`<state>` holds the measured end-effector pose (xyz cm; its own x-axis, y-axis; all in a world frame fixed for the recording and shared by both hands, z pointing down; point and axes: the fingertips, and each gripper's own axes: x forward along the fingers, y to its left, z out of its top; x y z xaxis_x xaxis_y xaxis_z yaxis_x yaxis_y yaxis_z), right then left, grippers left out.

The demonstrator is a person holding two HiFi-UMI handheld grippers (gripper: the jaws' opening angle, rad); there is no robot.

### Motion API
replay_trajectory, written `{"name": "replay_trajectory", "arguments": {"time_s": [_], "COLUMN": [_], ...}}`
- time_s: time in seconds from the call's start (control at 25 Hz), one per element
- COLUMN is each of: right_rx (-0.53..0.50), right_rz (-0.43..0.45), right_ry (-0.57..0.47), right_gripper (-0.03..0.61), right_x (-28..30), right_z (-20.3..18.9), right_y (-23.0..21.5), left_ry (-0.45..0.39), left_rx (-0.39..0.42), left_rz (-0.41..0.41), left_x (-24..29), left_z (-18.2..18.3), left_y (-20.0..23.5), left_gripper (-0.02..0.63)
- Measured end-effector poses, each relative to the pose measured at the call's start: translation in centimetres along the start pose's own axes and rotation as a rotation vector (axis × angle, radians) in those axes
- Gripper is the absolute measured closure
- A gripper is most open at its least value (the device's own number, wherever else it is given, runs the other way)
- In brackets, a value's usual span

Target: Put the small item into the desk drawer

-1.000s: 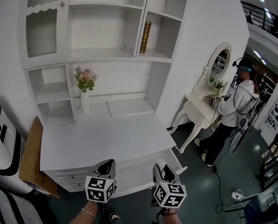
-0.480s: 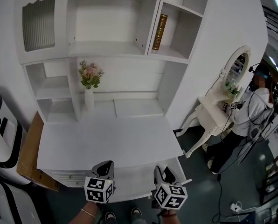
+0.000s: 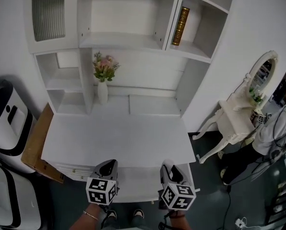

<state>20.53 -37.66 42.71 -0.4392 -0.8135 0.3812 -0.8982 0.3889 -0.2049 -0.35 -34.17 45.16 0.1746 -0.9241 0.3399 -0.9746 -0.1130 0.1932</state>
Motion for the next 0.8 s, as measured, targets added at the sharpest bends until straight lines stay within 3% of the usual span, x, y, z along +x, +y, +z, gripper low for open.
{"name": "replay_trajectory", "arguments": {"time_s": [0.48,0.8], "right_rx": [-0.057,-0.109], "right_rz": [0.208,0.3], "right_ry": [0.092,0.214], "right_gripper": [0.417,0.417], "right_x": [3.0,4.0], "right_z": [-2.5,-7.3], "right_y": [6.4,9.3], "left_ry": [0.02,0.061], "left_rx": [-0.08,-0.157], "left_rz": [0.218,0.316], "left_x": [-5.9,-9.3], "left_z": [-3.4,-7.9], "left_y": [5.0,6.9], "left_gripper": [0.62,0.62]}}
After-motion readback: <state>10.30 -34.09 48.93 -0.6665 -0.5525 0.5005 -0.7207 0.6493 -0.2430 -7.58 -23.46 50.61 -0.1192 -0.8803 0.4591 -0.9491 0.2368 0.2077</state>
